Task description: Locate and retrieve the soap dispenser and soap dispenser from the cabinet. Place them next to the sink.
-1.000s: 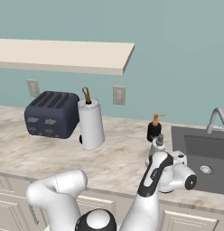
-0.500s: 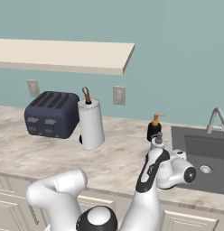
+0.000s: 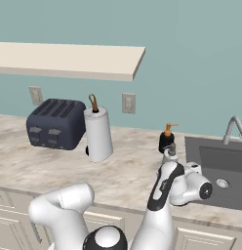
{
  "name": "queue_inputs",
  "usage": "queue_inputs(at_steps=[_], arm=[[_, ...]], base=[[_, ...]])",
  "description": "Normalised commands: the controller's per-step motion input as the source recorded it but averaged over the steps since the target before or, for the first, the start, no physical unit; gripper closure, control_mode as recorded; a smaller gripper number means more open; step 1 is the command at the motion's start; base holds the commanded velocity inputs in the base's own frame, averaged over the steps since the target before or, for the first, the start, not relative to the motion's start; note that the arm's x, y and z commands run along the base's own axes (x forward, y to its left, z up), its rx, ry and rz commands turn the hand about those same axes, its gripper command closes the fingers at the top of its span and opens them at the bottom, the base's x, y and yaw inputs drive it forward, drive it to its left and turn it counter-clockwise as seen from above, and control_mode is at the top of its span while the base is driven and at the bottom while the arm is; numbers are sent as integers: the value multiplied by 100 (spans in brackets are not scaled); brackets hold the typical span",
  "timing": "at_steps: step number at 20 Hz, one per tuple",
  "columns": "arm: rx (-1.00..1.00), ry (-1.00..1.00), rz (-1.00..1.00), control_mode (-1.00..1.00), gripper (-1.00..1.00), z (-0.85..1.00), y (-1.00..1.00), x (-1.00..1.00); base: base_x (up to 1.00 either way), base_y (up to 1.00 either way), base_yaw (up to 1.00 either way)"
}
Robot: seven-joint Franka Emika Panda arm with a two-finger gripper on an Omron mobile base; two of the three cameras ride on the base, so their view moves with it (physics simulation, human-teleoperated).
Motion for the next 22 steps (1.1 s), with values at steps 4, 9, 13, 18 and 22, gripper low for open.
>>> queue_inputs(at_steps=[4,9,13,18,22], arm=[[0,0,0,-100,-100,0,0,0],[0,0,0,-100,-100,0,0,0],[-1,1,0,-100,-100,2,0,0],[-7,8,-1,-100,-100,18,0,-4],[-8,20,-5,-100,-100,26,0,-22]], base=[[0,0,0],[0,0,0],[0,0,0],[0,0,0],[0,0,0]])
